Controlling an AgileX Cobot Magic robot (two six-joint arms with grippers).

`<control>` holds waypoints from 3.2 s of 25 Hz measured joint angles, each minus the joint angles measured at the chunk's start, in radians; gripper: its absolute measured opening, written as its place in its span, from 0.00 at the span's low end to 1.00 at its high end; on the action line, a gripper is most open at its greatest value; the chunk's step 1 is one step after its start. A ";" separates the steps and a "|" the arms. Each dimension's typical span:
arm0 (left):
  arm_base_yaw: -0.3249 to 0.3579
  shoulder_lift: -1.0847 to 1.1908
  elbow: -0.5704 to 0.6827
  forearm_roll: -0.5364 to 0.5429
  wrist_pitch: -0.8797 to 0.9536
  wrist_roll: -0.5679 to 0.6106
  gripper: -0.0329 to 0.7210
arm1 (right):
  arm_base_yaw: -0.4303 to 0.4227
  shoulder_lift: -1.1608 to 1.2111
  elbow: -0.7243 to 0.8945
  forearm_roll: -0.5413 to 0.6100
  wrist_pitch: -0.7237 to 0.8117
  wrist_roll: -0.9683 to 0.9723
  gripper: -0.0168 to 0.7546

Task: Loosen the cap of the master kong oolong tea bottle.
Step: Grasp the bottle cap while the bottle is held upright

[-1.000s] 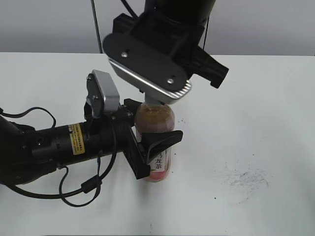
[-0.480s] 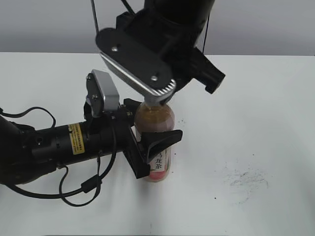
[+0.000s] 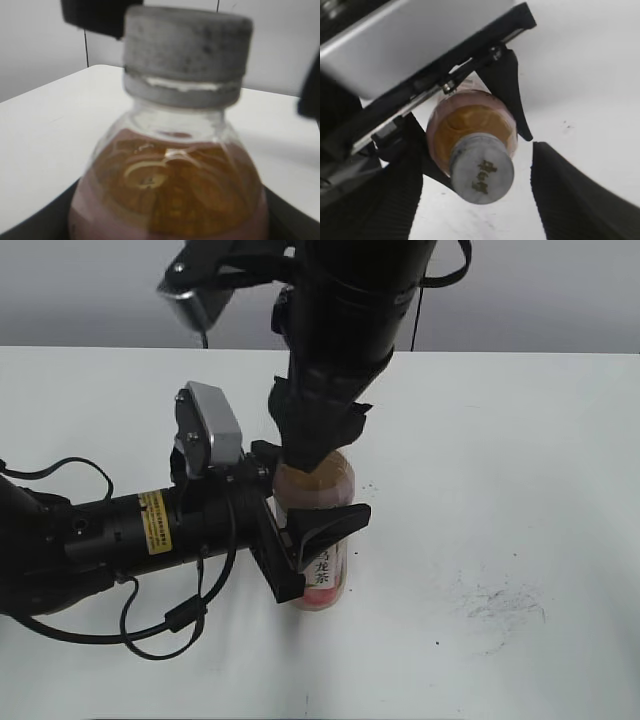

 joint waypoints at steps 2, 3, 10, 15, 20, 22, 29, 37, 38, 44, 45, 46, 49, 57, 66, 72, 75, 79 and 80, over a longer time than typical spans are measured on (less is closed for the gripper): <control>0.000 0.000 0.000 0.000 0.000 0.000 0.63 | 0.000 0.000 0.000 0.002 0.001 0.185 0.66; 0.000 0.000 0.000 0.000 0.000 0.000 0.63 | 0.000 0.000 0.000 0.002 0.001 0.258 0.66; 0.000 0.000 0.000 0.000 0.000 0.000 0.63 | 0.000 0.000 0.000 0.004 0.001 0.712 0.65; 0.000 0.000 0.000 0.000 0.000 0.000 0.63 | 0.000 0.000 0.000 0.005 0.002 0.866 0.59; 0.000 0.000 0.000 0.000 0.000 0.000 0.63 | 0.000 0.000 0.000 0.003 0.003 0.886 0.43; 0.000 0.000 0.000 0.000 0.000 0.000 0.63 | 0.000 0.000 0.000 0.001 0.005 0.838 0.38; 0.000 0.000 0.000 0.000 0.000 0.000 0.63 | 0.001 0.000 0.000 0.000 0.006 0.435 0.38; 0.000 0.000 0.000 0.003 -0.001 0.001 0.63 | 0.001 0.000 -0.001 -0.002 0.006 -0.280 0.38; 0.000 0.000 0.000 0.003 -0.001 0.001 0.63 | 0.001 0.000 -0.001 -0.002 0.006 -0.352 0.38; 0.000 0.000 0.000 0.005 -0.001 0.003 0.63 | 0.001 0.000 -0.001 -0.001 0.006 -0.865 0.38; 0.000 0.000 0.000 0.005 -0.001 0.003 0.63 | 0.001 0.000 -0.001 -0.001 0.006 -0.949 0.38; 0.000 0.000 0.000 0.005 -0.001 0.003 0.63 | 0.001 0.000 -0.001 -0.001 0.006 -1.058 0.38; 0.000 0.000 0.000 0.004 -0.001 0.003 0.63 | 0.001 0.000 -0.001 0.000 0.005 -1.361 0.38; 0.000 0.000 0.000 0.003 -0.001 0.003 0.63 | 0.001 0.000 -0.002 0.005 0.003 -1.629 0.38; 0.000 0.000 0.000 0.003 -0.001 0.003 0.63 | 0.005 0.000 -0.005 0.031 0.003 -0.783 0.66; 0.000 0.000 0.000 0.003 -0.001 0.002 0.63 | 0.007 0.000 -0.005 -0.001 0.003 -0.054 0.75; 0.000 0.000 0.000 0.003 -0.001 0.002 0.63 | 0.008 0.000 -0.005 -0.048 0.003 0.160 0.75; 0.000 0.000 0.000 0.003 -0.001 0.002 0.63 | 0.008 0.000 -0.005 -0.055 0.004 0.426 0.74; 0.000 0.000 0.000 0.003 -0.001 0.002 0.63 | 0.008 0.000 -0.005 -0.053 0.004 0.490 0.72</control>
